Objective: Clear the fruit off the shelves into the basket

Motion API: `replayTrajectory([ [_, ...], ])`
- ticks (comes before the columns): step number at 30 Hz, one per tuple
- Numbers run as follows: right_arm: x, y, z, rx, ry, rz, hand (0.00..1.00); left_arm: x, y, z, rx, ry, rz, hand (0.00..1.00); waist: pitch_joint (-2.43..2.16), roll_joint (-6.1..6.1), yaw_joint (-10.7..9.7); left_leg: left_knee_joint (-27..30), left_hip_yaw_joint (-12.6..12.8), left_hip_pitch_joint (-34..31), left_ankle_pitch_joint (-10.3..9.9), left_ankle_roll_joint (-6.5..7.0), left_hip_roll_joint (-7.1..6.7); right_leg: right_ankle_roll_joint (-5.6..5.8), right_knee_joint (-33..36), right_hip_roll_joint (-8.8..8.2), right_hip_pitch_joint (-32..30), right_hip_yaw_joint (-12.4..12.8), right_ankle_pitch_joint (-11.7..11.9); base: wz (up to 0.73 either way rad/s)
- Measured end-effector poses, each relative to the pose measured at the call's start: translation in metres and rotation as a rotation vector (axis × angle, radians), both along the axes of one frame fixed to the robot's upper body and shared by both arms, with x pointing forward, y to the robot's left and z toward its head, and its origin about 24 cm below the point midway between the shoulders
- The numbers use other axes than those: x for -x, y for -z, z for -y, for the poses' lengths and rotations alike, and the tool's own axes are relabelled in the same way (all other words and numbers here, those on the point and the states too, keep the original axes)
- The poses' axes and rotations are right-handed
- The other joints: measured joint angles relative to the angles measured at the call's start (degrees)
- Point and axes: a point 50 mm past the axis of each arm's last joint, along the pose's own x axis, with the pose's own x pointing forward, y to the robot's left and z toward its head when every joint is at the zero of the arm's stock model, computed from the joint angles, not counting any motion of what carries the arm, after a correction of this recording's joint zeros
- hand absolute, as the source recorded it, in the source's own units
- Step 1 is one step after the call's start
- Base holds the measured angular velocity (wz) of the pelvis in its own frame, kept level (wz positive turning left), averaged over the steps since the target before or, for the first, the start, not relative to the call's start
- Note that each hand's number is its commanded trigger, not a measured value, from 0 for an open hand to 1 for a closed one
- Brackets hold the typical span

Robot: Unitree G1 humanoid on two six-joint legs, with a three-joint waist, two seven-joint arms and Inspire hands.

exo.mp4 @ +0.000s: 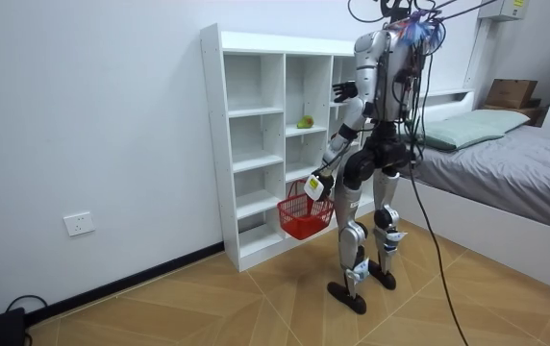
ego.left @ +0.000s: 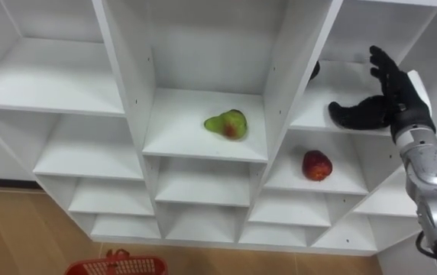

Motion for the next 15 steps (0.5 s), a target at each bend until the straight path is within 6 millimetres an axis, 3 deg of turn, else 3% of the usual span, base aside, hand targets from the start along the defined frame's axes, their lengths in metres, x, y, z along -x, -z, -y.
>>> replayTrajectory([
  [11, -0.010, -0.011, -0.012, 0.039, -0.081, 0.010, 0.00, -0.003, 0.000, 0.001, 0.013, 0.008, 0.007, 1.00, 0.62, -0.40, 0.83, -0.12, -0.04, -0.48, -0.01, -0.01, -0.01, 0.02, -0.33, 0.03, -0.12, -0.01, -0.01, 0.00],
  [15, -0.013, -0.016, -0.017, 0.053, -0.105, 0.025, 0.00, -0.003, -0.001, 0.001, 0.013, 0.008, 0.009, 1.00, 0.65, -0.58, 1.11, -0.13, -0.17, -0.56, -0.01, -0.01, -0.03, 0.03, -0.39, 0.03, -0.11, -0.09, -0.02, 0.00],
])
